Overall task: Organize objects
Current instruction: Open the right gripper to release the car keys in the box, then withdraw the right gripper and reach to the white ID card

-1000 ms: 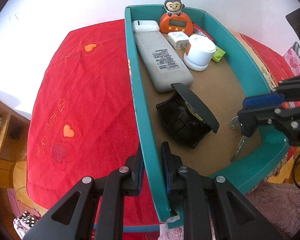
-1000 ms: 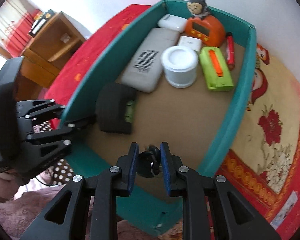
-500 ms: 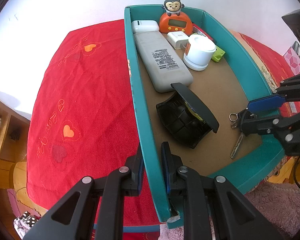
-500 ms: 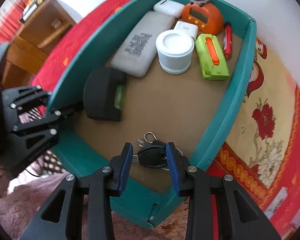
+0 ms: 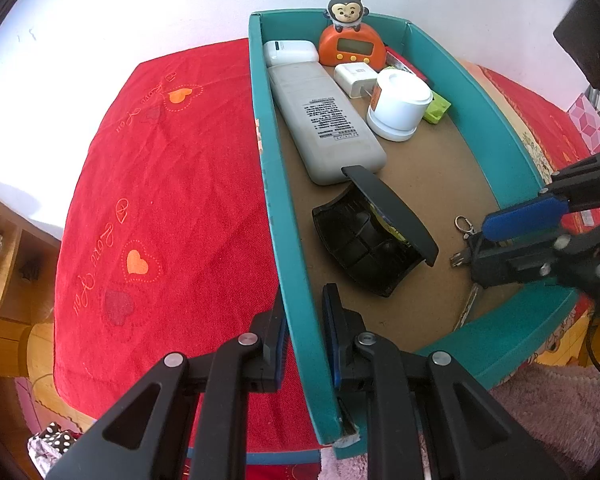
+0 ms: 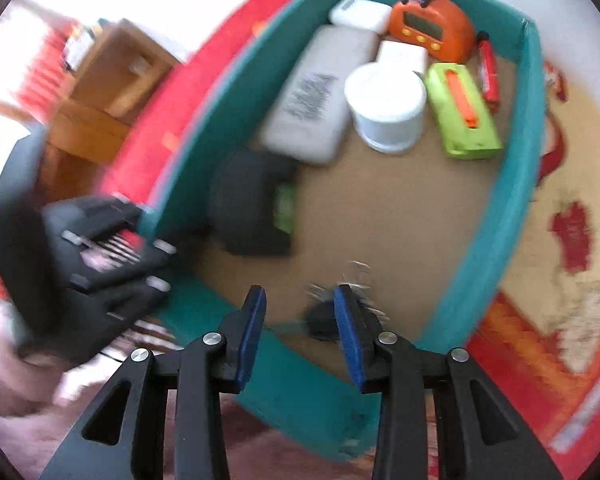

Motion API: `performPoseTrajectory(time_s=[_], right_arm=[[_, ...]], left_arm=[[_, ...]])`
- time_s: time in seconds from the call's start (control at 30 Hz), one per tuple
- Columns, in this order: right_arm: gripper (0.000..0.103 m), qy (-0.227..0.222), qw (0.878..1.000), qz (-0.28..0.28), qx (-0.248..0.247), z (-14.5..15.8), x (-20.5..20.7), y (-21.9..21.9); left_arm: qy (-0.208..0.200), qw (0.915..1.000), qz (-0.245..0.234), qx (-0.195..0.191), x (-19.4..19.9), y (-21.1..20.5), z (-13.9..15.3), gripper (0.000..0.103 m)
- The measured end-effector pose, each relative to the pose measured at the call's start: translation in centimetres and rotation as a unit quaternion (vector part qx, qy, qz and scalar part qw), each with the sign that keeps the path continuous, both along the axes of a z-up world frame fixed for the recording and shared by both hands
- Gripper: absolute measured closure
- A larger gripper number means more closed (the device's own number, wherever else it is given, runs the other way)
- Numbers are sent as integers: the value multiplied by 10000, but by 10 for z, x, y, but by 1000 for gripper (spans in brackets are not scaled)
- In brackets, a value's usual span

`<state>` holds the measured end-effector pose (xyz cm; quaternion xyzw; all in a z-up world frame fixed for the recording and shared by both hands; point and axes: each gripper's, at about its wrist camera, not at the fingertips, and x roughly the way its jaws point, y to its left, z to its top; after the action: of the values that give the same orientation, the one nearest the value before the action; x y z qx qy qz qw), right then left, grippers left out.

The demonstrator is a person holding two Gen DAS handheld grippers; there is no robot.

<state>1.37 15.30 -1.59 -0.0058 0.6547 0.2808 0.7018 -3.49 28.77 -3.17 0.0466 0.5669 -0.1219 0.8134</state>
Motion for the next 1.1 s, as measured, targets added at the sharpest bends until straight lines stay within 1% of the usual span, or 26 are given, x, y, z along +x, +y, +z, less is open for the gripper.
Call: performPoseTrajectory(time_s=[0.03,0.07,0.27,0.3,0.4,0.5,0.6,0.73,0.9,1.03,1.1], right_arm=[[65,-41,9999,-87,103,2,2,-1],[65,-180,9997,-123,78,5,4,-1],[65,-627,9977,-33,-244,19,1,-8],[65,-681,9973,-33,-257,25,-2,-20],[65,-824,9961,-159,-272,40,-11,-37],[64,-955,9942,-415,-282,52,-17,-54],[62,-1061,9910,-719,-397,60,-23,-75],[61,-1021,9855,-1212,-611,63,-25,-115],[61,-879,9718,-1971,-955,55,-30,-170],[60,-756,9557,-2447,-1452,44,-37,-213],[60,-700,9480,-2652,-1612,35,-37,-227]], left_arm=[[5,10000,-3,4,0,0,0,88],[11,10000,-6,6,0,0,0,88],[27,10000,-16,19,2,-1,0,88],[24,10000,-16,19,2,-1,0,88],[28,10000,-8,15,2,-1,0,88],[38,10000,-2,11,2,-1,-1,88],[40,10000,-8,14,2,-1,-1,88],[49,10000,-31,21,2,-1,-1,88],[49,10000,-31,20,3,-1,-1,88],[49,10000,-36,16,3,-1,-1,88],[48,10000,-32,19,3,-1,-1,88]])
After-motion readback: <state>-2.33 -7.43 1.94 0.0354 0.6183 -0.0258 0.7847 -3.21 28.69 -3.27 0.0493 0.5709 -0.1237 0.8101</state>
